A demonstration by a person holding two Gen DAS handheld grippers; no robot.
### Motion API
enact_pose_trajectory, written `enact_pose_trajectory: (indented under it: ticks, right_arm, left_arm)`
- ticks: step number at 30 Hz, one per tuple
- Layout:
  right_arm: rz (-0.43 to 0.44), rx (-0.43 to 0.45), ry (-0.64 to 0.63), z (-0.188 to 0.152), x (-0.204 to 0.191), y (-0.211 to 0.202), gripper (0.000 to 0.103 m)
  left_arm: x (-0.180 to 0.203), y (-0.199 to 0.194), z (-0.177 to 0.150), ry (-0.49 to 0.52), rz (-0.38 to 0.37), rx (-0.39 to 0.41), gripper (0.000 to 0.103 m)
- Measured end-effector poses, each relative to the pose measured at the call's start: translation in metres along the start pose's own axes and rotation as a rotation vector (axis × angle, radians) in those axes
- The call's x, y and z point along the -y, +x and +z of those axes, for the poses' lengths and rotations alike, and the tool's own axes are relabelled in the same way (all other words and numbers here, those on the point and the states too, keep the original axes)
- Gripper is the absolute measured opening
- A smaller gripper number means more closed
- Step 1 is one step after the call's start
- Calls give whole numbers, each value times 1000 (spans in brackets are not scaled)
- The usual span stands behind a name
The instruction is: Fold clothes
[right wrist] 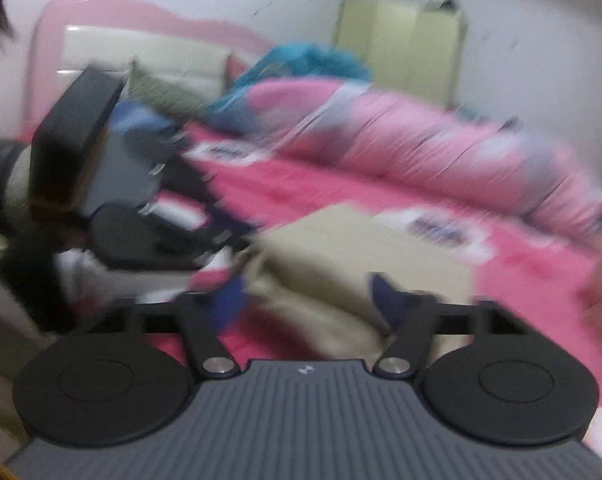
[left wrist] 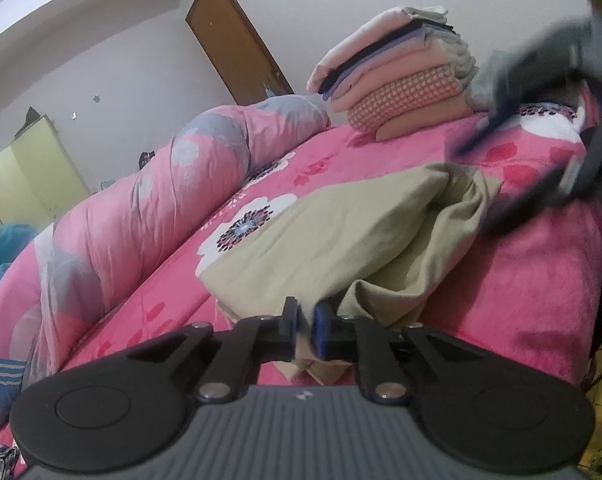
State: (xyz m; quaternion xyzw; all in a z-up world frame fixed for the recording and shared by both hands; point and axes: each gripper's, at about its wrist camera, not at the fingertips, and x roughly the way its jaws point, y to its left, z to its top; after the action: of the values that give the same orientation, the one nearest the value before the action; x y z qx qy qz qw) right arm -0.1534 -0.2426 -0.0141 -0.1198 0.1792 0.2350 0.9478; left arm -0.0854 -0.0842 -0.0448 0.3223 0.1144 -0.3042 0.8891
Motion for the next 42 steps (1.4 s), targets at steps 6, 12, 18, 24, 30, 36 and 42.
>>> enact_pose_trajectory:
  ticks: [6,12,18,24,30,36,42]
  right_arm:
    - [14,-79,74,-1,-5,56,6]
    - [2,-17,129,11,1,67,5]
    - [-102,-21,186,7,11,97,4]
    - [-105,26,149,2,9,77,13]
    - [9,58,73,-11,-5,43,15]
    - [32,63,173,0,2,85,14]
    - [19,88,253,2,10,98,13]
  left_arm:
    - [1,-5,0,2,5,28,7]
    - [-1,-11,-1,-20,-2,56,7]
    - [1,-6,-6,-21,-23,49,6]
    - [-4,-6,-7,-38,-19,65,6]
    - [-4,-8,-6,-40,-11,82,6]
    - [-2,-12,-6,-45,-4,80,6]
    - [-2,-10,-9,-63,-18,71,5]
